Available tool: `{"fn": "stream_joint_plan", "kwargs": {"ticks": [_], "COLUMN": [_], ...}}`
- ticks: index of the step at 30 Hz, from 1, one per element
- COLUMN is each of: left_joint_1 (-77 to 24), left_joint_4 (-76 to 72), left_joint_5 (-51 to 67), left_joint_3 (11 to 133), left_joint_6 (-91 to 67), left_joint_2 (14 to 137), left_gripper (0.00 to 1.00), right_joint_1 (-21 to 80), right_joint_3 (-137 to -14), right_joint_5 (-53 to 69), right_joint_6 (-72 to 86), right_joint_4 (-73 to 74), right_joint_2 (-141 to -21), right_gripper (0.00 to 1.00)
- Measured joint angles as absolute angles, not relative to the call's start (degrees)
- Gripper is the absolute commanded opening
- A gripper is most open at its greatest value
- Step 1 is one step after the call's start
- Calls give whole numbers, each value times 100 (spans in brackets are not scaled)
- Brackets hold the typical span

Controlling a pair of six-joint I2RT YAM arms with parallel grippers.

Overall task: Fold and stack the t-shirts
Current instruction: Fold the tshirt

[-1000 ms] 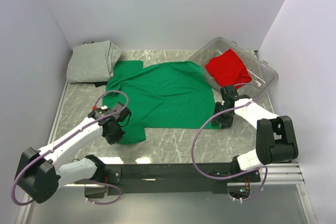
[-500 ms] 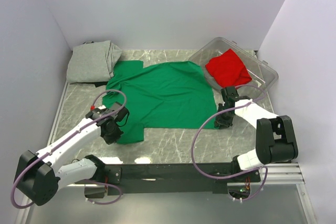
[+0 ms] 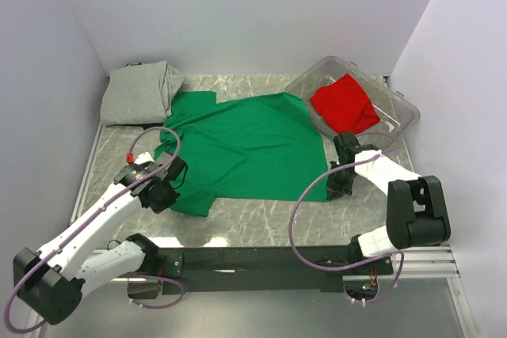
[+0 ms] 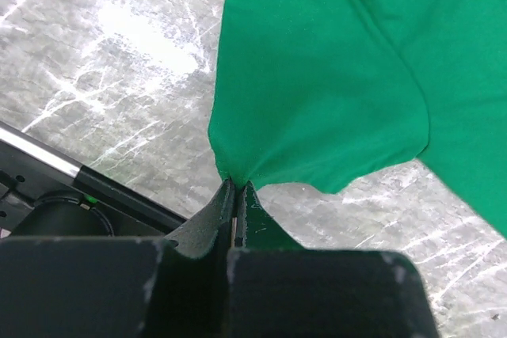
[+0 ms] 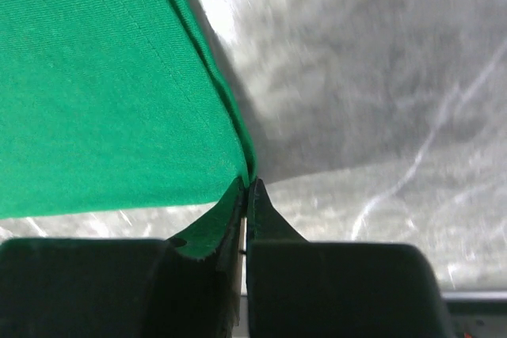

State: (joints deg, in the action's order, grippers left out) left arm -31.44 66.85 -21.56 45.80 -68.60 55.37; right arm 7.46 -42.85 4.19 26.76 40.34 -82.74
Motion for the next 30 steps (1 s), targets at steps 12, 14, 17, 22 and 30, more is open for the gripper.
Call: {"fn": "stream_joint_plan", "kwargs": {"ticks": [12,14,17,22,30], "left_joint_1": [-3142,-3142,-3142,-3142,-3142], "left_joint_4": [7397,7485,7540,7623,7647], "left_joint_5": [-2167,-2119,-1999,-1778,-1743], "left_joint_3": [4628,4687,4757,4794,4945], "left_joint_6": [-6860,-6853,-6831,-6788,-6665], "left_joint_2": [4882,4764,4530,4375,4602], "left_gripper": [0,0,0,0,0], "right_joint_1": [1127,1269,1540,2005,2062], "right_joint_3": [-4285,-4285,-4283,-4233,-4115], "right_joint_5": [545,545,543,537,429], "right_joint_6": [2877,2952,3107,3406,3645], "right_joint_4": [4963,5061,5186,5328,5572], "right_joint_2": [-7749,-7728,-7695,-7570,-7262], "right_gripper": [0,0,0,0,0]}}
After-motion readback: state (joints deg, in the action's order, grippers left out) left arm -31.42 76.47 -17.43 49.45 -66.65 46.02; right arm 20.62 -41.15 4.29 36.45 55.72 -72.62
